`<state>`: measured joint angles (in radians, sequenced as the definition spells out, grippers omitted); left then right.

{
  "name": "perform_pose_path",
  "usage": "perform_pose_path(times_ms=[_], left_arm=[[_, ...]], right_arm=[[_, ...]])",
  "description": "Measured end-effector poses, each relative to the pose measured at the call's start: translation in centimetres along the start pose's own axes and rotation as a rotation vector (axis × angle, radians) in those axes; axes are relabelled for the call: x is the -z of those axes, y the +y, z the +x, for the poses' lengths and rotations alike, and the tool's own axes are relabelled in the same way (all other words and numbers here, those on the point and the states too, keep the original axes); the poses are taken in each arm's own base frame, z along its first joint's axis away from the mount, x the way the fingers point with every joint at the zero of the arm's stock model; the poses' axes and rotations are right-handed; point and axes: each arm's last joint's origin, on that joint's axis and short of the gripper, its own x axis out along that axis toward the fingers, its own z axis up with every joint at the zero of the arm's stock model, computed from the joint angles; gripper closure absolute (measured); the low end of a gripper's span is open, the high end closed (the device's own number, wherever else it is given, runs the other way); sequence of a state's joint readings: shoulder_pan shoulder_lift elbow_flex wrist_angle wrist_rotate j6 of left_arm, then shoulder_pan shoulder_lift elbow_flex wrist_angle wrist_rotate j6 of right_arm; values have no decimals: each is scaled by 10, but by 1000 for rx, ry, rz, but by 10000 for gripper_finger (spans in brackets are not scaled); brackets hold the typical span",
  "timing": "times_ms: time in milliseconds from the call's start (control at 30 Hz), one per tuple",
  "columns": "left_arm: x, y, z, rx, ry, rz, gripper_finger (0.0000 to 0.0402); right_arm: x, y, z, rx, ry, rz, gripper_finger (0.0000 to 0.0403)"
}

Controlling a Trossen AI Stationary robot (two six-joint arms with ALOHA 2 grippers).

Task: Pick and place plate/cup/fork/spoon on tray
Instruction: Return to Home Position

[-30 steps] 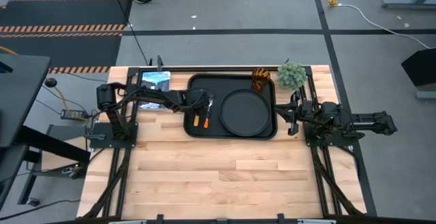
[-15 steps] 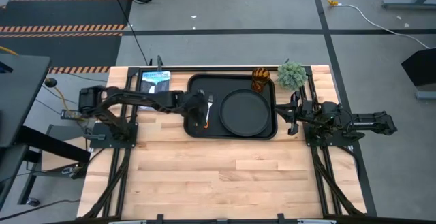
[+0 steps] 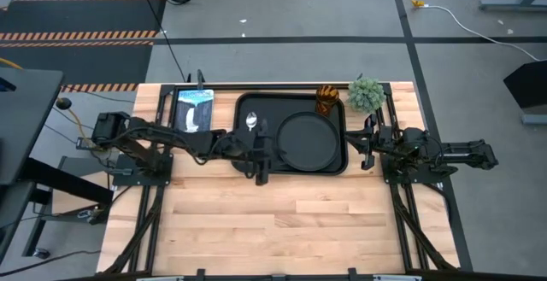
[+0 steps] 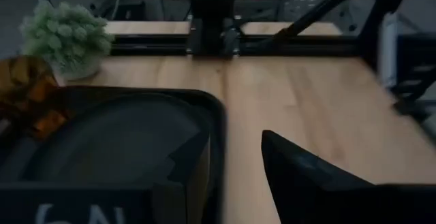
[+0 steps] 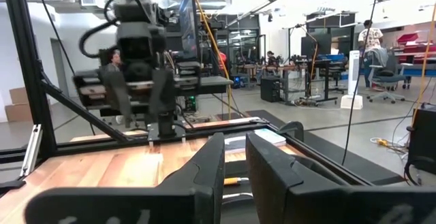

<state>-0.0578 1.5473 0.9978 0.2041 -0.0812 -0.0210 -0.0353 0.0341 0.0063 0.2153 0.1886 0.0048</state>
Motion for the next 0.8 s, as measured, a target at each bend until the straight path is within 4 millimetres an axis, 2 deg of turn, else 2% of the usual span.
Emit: perform_pose_path(times_ms=[133,267,433,500,600,800], left_arm=[[-21,-7,-22,24,-68,-88,260],[-35,-13,-43,58,-132,74,260],[-43,-13,-92,74,-170,117,260],[-35,-11,-109,79,-192,97,260],[-11,-10,-129,93,-244,83,260],[49,-7,-161,111,-435,98,260]], right_arm=[[0,0,0,0,0,0,334],[0,0,0,0,0,0,334],[0,0,0,0,0,0,334],[0,0,0,0,-4,1,334],[-1,0,0,0,-5,1,334],[-2,0,0,0,-16,3,334]])
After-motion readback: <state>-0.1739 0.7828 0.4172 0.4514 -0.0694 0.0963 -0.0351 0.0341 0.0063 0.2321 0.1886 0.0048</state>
